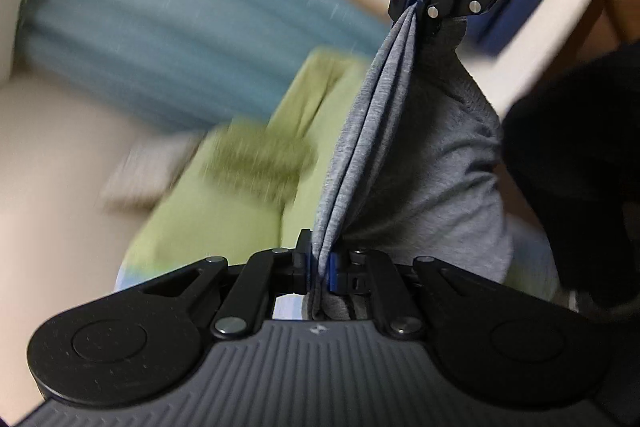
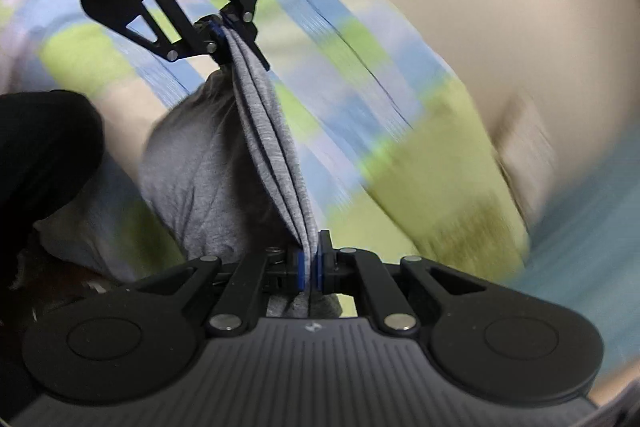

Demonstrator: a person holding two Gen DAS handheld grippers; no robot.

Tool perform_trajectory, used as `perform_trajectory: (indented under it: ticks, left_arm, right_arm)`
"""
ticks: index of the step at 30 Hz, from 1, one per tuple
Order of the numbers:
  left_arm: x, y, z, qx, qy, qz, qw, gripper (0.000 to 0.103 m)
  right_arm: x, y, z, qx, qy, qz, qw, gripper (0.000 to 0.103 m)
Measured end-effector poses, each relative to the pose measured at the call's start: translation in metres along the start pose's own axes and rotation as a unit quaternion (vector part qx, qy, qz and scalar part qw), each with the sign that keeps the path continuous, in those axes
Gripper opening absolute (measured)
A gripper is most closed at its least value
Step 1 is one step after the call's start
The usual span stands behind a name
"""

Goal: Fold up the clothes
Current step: 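Carry the folded garment with both grippers onto the clothes stack on the table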

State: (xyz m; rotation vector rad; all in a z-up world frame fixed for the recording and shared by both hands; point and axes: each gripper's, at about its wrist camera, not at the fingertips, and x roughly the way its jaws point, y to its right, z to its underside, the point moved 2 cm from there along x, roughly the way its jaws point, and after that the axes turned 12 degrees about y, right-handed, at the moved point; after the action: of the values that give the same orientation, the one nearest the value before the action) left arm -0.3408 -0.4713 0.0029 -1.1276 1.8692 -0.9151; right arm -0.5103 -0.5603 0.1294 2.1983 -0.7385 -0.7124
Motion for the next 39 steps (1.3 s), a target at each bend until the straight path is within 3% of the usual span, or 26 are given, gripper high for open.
perform_trajectory:
  ticks: [1,6,10,13,15,17,23,26,30,34,36,39]
  left_arm:
    - [0.032,-0.001,-0.022,0.007,0.037,0.019,0.9991,0.009]
    - [0.132,-0.013,-0.094,0.017,0.137,0.063,0.9884,0.009]
    - [0.227,-0.028,-0.166,0.022,0.222,0.067,0.9726,0.009]
    - [0.272,-0.026,-0.201,0.010,0.265,0.069,0.9617,0.009]
    - [0.291,-0.011,-0.210,0.008,0.278,0.085,0.9568,0.010]
    - [0.311,0.026,-0.201,0.025,0.272,0.116,0.9551,0.010]
    - [0.338,0.116,-0.146,0.062,0.220,0.189,0.9549,0.010]
    - [0.335,0.118,-0.137,0.026,0.220,0.193,0.9560,0.011]
    - [0.322,0.115,-0.139,0.027,0.225,0.182,0.9570,0.021]
    - [0.323,0.108,-0.134,0.032,0.228,0.177,0.9569,0.020]
    - [0.325,0.108,-0.135,0.032,0.226,0.178,0.9572,0.014]
    - [0.320,0.111,-0.139,0.034,0.225,0.177,0.9575,0.013]
  right_arm:
    - [-0.010,0.010,0.012,0.011,-0.019,0.019,1.000,0.002]
    - [-0.050,0.075,0.072,0.047,-0.098,0.106,0.988,0.002]
    - [-0.078,0.153,0.133,0.047,-0.168,0.201,0.964,0.002]
    - [-0.091,0.183,0.162,0.020,-0.205,0.257,0.944,0.003]
    - [-0.096,0.180,0.183,0.005,-0.228,0.275,0.934,0.003]
    - [-0.096,0.164,0.206,-0.005,-0.249,0.277,0.928,0.003]
    - [-0.067,0.080,0.268,-0.010,-0.299,0.202,0.933,0.003]
    - [-0.067,0.064,0.271,-0.009,-0.291,0.197,0.936,0.003]
    - [-0.076,0.057,0.265,-0.037,-0.295,0.199,0.934,0.011]
    - [-0.093,0.053,0.257,-0.054,-0.291,0.208,0.932,0.011]
    - [-0.098,0.051,0.258,-0.045,-0.290,0.215,0.931,0.006]
    - [-0.090,0.058,0.262,-0.067,-0.288,0.229,0.927,0.004]
